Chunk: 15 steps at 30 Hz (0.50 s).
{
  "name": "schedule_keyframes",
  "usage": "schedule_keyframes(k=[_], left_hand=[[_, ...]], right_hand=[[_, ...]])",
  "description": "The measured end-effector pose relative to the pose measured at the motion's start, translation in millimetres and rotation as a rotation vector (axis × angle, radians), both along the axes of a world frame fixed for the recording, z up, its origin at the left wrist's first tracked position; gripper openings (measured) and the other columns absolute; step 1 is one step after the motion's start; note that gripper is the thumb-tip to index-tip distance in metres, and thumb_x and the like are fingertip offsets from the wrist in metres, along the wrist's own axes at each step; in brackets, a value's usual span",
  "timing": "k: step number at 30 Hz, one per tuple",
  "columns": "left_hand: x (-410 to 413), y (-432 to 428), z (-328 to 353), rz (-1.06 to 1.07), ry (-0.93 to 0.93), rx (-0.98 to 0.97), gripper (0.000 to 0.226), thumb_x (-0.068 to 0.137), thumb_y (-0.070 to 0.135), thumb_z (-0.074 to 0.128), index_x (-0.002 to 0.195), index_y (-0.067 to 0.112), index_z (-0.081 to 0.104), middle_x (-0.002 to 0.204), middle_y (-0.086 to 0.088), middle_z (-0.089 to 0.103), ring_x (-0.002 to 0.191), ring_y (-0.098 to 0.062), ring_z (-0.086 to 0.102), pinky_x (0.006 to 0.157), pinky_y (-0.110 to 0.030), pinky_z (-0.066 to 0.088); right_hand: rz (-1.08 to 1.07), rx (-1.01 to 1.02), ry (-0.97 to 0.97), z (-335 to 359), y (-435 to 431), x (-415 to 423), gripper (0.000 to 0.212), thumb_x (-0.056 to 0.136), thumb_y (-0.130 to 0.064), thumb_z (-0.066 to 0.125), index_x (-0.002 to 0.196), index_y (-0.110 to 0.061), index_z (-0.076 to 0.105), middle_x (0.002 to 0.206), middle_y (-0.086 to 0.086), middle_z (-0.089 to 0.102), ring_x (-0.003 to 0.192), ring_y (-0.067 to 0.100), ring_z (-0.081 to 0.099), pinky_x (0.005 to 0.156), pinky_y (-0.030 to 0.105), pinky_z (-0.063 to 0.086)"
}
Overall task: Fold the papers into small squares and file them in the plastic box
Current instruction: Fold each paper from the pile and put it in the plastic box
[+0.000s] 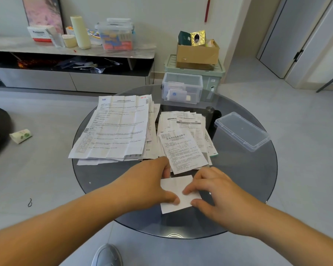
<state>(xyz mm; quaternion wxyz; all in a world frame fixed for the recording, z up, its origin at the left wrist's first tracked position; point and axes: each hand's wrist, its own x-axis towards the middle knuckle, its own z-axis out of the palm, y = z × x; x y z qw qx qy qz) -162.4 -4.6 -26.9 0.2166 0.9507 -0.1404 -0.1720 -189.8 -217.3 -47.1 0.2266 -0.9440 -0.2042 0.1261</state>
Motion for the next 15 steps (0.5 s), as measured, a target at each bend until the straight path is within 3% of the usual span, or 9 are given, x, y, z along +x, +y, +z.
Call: schedule_keyframes(k=[3,6,10,13,15], left_hand=[[1,0,1,0.038,0.09,-0.141,0.038,0.083,0.04,0.078,0.101,0.031,0.046,0.093,0.013,0.059,0.075,-0.007,0.063,0.062,-0.02,0.049],[0,1,0,0.067,0.305,-0.352,0.029,0.093,0.021,0.069,0.118,0.028,0.056,0.093,0.003,0.068,0.067,-0.011,0.071,0.064,-0.022,0.057],[1,3,7,-0.003,0.455,-0.402,0.019,0.091,0.021,0.072,0.107,0.012,0.076,0.083,-0.003,0.074,0.075,-0.009,0.068,0.068,-0.021,0.052],[1,9,9,-0.111,0.574,-0.394,0.031,0.08,0.023,0.084,0.107,0.01,0.075,0.094,-0.018,0.072,0.078,-0.015,0.061,0.075,-0.028,0.049],[0,7,4,-0.131,0.491,-0.334,0.02,0.081,0.022,0.082,0.1,0.017,0.077,0.084,-0.011,0.072,0.071,-0.013,0.059,0.072,-0.03,0.05]], right_hand=[[0.021,-0.013,-0.024,0,0,-2,0.028,0.095,-0.045,0.06,0.124,-0.045,0.06,0.111,-0.029,0.038,0.116,0.0,0.035,0.107,0.024,0.036],[0.034,-0.026,-0.029,5,1,-6,0.044,0.084,-0.067,0.06,0.121,-0.044,0.059,0.112,-0.029,0.038,0.115,-0.003,0.033,0.106,0.022,0.034],[0.066,-0.099,-0.073,10,3,-11,0.073,0.064,-0.091,0.056,0.121,-0.045,0.054,0.113,-0.029,0.036,0.112,-0.003,0.031,0.1,0.02,0.033],[0.07,-0.097,-0.113,7,4,-14,0.071,0.064,-0.092,0.052,0.115,-0.043,0.055,0.11,-0.027,0.037,0.109,0.0,0.033,0.093,0.019,0.035],[0.051,-0.077,-0.151,3,6,-14,0.053,0.077,-0.081,0.054,0.111,-0.041,0.06,0.108,-0.024,0.04,0.106,0.001,0.034,0.088,0.017,0.034]])
